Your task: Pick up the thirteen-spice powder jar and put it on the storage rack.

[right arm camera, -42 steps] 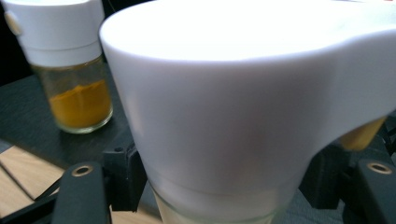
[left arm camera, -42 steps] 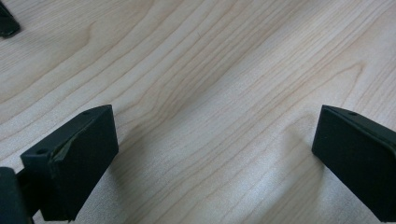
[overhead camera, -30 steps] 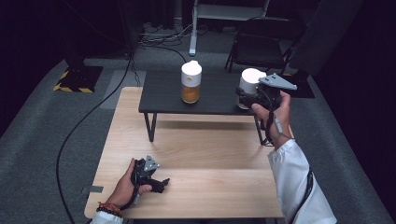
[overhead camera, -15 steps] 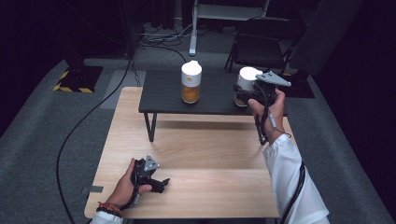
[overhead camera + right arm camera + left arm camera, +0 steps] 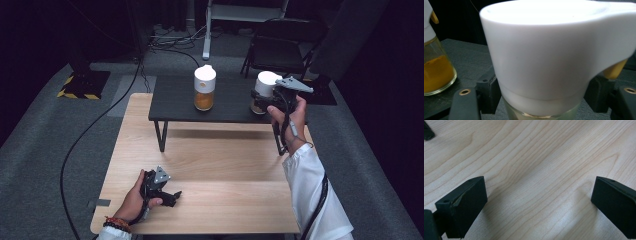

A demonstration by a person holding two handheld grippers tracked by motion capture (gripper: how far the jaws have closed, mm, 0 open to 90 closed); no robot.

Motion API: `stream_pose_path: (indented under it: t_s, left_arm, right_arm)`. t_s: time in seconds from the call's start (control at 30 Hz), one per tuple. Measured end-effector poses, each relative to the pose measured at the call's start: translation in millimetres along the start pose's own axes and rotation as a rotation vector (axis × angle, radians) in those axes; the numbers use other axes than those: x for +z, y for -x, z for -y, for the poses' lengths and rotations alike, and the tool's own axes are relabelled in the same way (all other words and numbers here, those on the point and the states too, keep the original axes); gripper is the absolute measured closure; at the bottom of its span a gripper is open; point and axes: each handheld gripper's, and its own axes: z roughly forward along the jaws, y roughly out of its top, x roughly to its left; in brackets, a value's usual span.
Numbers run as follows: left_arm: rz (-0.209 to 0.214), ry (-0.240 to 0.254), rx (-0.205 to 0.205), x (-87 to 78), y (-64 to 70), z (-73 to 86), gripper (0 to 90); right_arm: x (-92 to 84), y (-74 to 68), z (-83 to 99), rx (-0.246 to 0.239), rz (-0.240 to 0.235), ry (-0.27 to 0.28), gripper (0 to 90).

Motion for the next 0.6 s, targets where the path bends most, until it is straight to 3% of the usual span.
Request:
stream_pose_path:
  t_s: [0.23,0.6]
  left_arm:
    - [-0.001,-0.001,0.000,0.0,0.1,-0.1,0.0]
    - [0.000,-0.001,-0.001,0.0,0.1,-0.1,0.0]
  right_arm:
    - [1.8,5.5,1.2,0.018,-0.020,-0.010,23.4]
    - [3.8,1.2,5.3,0.020,0.014,-0.004,4.2]
